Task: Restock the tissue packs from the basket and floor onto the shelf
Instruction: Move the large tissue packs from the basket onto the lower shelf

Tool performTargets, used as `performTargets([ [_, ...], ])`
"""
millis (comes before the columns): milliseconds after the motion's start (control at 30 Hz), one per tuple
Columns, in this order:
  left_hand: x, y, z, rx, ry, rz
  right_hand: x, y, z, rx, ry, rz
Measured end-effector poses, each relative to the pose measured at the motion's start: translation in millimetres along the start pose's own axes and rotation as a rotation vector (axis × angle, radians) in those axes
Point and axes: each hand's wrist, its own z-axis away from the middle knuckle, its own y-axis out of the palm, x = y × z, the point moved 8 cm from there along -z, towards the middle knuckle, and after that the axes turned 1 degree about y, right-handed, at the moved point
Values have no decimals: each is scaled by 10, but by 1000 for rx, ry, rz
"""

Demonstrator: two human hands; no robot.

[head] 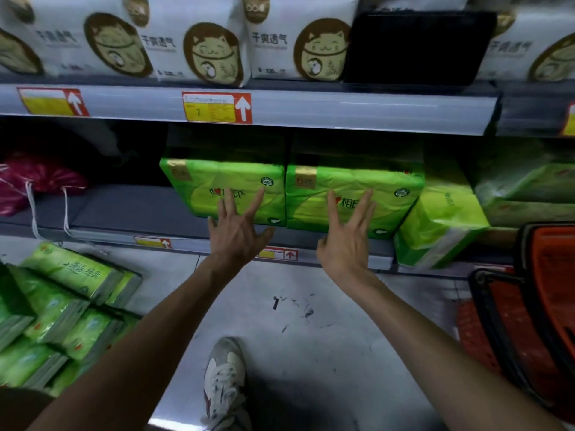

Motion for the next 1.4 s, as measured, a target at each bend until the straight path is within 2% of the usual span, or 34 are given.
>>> performTargets([
  [233,-22,-90,-114,87,24,-80,-92,-7,-22,0,-27,12],
  [433,-89,-327,-63,184,69,-220,-126,-162,-9,114,-50,42],
  [600,-131,-440,64,333,63,-212,-230,-410,40,206,-113,28],
  [733,-218,-765,252,307,137,-237,-161,-738,165,250,-131,18],
  [867,-303,-1236,491,232,222,-255,131,-1077,300,260,-202,5],
  [1133,-10,-2046,815,215,279,-171,1035,-1774,497,227,-355,54],
  [1400,557,-2638,1088,114,236,-100,2158,-2160,657,220,-584,121],
])
